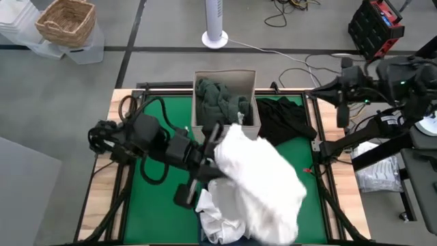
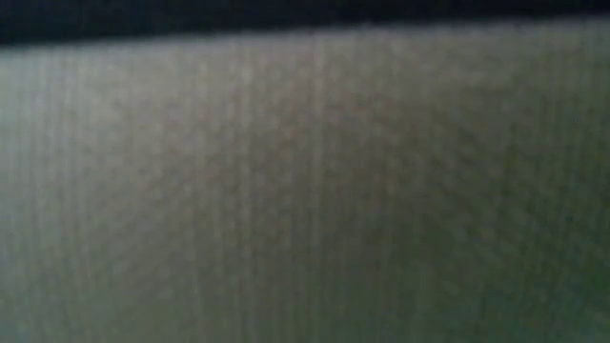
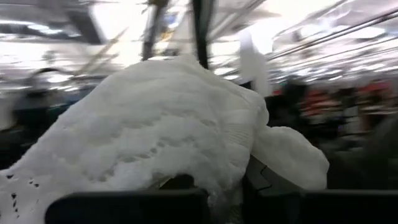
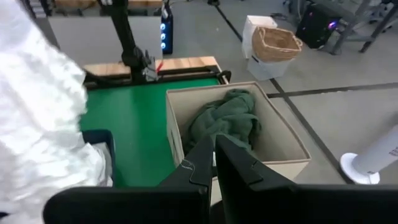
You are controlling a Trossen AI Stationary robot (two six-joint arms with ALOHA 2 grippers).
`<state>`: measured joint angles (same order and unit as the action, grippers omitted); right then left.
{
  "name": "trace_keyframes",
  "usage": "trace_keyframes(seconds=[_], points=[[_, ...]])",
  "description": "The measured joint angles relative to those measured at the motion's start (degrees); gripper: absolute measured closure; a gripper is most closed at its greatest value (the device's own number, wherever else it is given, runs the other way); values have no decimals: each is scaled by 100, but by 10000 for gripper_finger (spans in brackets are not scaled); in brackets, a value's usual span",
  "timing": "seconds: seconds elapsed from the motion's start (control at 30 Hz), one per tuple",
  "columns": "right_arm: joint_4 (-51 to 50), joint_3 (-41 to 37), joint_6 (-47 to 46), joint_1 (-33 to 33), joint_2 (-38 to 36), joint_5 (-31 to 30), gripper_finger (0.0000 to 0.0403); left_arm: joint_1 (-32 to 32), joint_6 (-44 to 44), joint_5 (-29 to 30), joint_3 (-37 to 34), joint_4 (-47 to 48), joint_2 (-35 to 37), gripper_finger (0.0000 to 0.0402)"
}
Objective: Sort clothes
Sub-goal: Put the white dress into the blue laundry bin
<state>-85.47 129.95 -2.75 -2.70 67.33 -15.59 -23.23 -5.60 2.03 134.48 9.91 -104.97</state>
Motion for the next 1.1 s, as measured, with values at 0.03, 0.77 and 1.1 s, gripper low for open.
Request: trace_keyframes(seconds=[0.03, 0.77, 1.1], points=[[0, 0, -56, 0, -51, -37, 390, 0, 34, -200, 1, -63, -21, 395], [-142, -392, -166, 0, -161, -154, 390, 774, 1314, -2630, -51, 296, -792, 395], [-159, -411, -163, 0, -163, -157, 390, 1002, 937, -3529, -53, 3518, -818, 395]])
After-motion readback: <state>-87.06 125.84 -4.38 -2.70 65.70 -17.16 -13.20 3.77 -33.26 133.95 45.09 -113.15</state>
